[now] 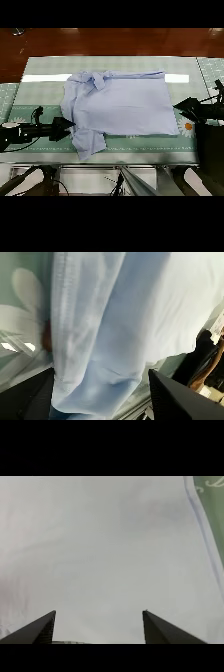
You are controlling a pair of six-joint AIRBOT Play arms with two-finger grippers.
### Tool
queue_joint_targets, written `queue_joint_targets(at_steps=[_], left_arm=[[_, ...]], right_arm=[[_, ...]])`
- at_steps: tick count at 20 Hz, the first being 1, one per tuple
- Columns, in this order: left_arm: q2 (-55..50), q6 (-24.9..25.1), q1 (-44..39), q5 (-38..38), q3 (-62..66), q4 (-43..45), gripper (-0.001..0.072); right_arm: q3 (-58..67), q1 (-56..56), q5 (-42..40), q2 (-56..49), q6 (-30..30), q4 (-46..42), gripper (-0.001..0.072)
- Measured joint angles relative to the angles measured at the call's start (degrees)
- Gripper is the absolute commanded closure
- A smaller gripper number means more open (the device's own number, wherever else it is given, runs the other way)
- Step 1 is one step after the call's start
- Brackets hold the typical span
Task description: Fold the shirts.
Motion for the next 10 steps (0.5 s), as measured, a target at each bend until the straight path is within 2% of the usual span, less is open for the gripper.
queue_joint_targets(at_steps=[2, 3, 4, 7, 8, 10], left_arm=[[-0.7, 0.1, -1.4, 0.4, 0.0, -0.2, 0.0012], [-1.0, 0.2, -1.7, 0.5, -0.1, -0.2, 0.0121], [-1.2, 0.2, -2.0, 1.0, -0.1, 0.1, 0.0282], [-1.6, 0.4, -2.5, 2.8, -0.1, 1.3, 0.0628], [-1.7, 0.7, -2.6, 3.5, -0.1, 1.6, 0.0685], [-1.7, 1.2, -2.7, 3.3, -0.1, 1.1, 0.0685]], right_arm=[[0.0, 0.0, 0.0, 0.0, 0.0, 0.1, 0.0093], [-0.1, 0.0, 0.0, 0.0, 0.0, 0.1, 0.0093], [-0.1, 0.0, 0.0, 0.0, 0.0, 0.1, 0.0093], [-0.1, 0.0, -0.1, 0.0, -0.1, 0.2, 0.0093], [-0.1, 0.0, -0.2, 0.0, -0.1, 0.2, 0.0093], [-0.1, 0.0, -0.5, 0.0, -0.1, 0.2, 0.0093]])
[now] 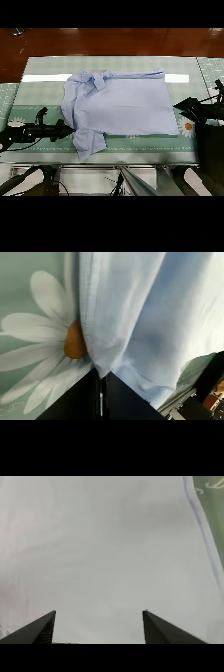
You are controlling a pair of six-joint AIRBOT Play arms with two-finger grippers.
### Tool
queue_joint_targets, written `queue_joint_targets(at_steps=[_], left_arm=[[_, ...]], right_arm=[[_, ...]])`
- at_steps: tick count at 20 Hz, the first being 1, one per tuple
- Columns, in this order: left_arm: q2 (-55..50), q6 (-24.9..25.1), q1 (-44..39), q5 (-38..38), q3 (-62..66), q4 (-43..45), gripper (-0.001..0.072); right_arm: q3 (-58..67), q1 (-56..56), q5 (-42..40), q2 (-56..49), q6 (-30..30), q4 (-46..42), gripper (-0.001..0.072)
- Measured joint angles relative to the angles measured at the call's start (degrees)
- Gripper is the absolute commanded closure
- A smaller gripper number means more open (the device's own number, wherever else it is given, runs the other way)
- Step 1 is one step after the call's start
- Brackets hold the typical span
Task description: Fold the shirts.
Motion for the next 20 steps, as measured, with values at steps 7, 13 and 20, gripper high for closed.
queue_joint_targets(at_steps=[7, 13, 20], left_arm=[[0.0, 0.7, 2.4, -1.4, 3.9, -0.5, 0.0686], [0.0, 0.8, 6.2, -2.7, 7.4, -0.6, 0.0685], [0.0, 0.9, 6.8, -3.6, 8.0, -0.5, 0.0685]], right_arm=[[-0.3, -5.0, -1.2, 0.0, 2.9, -8.8, 0.0093], [-6.7, -7.9, 3.9, -0.3, 5.2, -18.3, 0.0093], [-9.2, -8.3, 2.1, -6.4, 4.5, -16.8, 0.0093]])
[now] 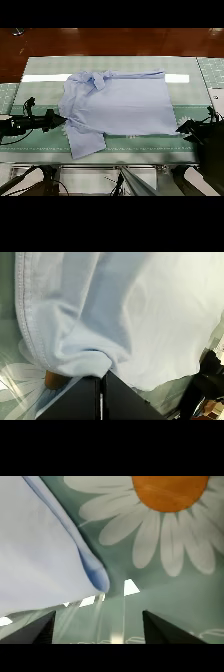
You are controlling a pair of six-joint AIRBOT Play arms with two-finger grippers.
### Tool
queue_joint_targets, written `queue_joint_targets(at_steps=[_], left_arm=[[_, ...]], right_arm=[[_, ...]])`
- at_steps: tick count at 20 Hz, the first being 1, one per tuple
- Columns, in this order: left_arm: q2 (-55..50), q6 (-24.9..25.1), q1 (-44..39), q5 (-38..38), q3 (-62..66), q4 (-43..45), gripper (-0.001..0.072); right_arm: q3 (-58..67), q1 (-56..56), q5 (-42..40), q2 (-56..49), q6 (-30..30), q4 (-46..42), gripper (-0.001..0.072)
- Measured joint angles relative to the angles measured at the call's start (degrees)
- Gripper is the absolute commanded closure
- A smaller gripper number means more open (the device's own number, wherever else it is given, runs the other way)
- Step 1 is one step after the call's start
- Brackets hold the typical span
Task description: Fold the shirts.
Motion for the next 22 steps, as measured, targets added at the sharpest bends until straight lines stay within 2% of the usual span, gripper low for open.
queue_joint_targets(at_steps=[6, 7, 8, 9, 11, 13, 15, 19, 22], left_arm=[[0.0, 0.0, 0.0, -0.1, 0.0, 0.0, 0.0685], [0.0, 0.0, 0.0, -0.1, 0.0, 0.0, 0.0685], [0.0, 0.0, 0.0, -0.2, 0.0, 0.0, 0.0685], [0.0, 0.0, 0.0, -0.2, 0.0, 0.0, 0.0685], [0.0, 1.1, 0.0, -0.4, 0.0, 0.0, 0.0685], [0.0, 2.6, 0.0, -1.0, 0.8, -0.2, 0.0686], [0.0, 3.5, 0.0, -2.9, 4.5, -4.1, 0.0687], [2.0, 3.3, 0.1, -7.0, 23.8, -15.6, 0.0687], [4.8, 0.3, 0.6, -8.2, 44.5, -17.0, 0.0687]], right_arm=[[-0.2, 3.7, -4.3, -5.1, -1.4, 6.6, 0.0107], [-0.1, 4.9, -5.6, -5.7, -1.4, 7.4, 0.0247], [0.0, 6.1, -8.2, -6.1, -1.7, 8.5, 0.0443], [0.2, 7.2, -10.1, -6.6, -1.9, 9.2, 0.0694], [1.6, 9.5, -12.1, -6.8, -3.0, 11.8, 0.0686], [4.8, 11.8, -9.9, -7.0, -3.9, 14.4, 0.0687], [12.2, 14.1, -7.0, -7.0, -4.1, 16.7, 0.0687], [38.8, 18.0, -1.7, -6.3, 0.6, 17.7, 0.0687], [63.9, 19.0, 2.9, -5.8, 4.8, 15.0, 0.0687]])
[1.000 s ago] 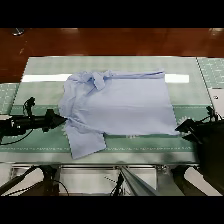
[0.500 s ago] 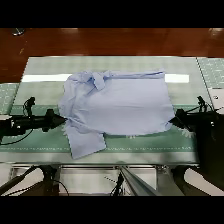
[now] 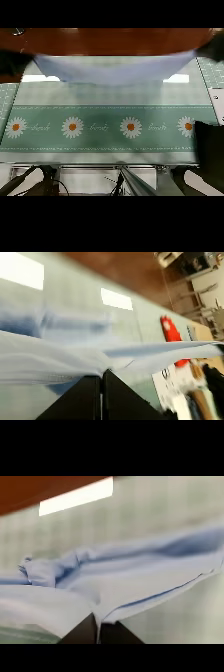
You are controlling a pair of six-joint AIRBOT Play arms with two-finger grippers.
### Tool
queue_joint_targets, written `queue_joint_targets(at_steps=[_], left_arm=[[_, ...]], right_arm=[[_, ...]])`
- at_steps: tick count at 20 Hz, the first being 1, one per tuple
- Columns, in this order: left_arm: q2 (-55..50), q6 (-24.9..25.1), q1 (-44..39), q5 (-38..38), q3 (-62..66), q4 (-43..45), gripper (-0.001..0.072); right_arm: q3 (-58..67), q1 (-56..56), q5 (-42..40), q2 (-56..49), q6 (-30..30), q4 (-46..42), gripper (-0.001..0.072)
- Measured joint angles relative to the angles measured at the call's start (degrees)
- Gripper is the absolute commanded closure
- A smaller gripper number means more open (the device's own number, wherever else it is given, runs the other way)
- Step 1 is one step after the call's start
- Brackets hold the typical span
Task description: Fold the shirts.
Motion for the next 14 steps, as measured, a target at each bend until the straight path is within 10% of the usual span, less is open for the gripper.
queue_joint_targets(at_steps=[7, 14], left_arm=[[15.4, -11.7, -1.0, -0.6, 31.1, 28.0, 0.0687], [29.0, -19.3, -22.1, -2.2, 35.7, 66.5, 0.0687]], right_arm=[[21.9, 0.6, 6.8, 15.8, 3.3, -7.7, 0.0687], [22.4, 0.6, 12.7, 30.3, 5.6, -16.9, 0.0687]])
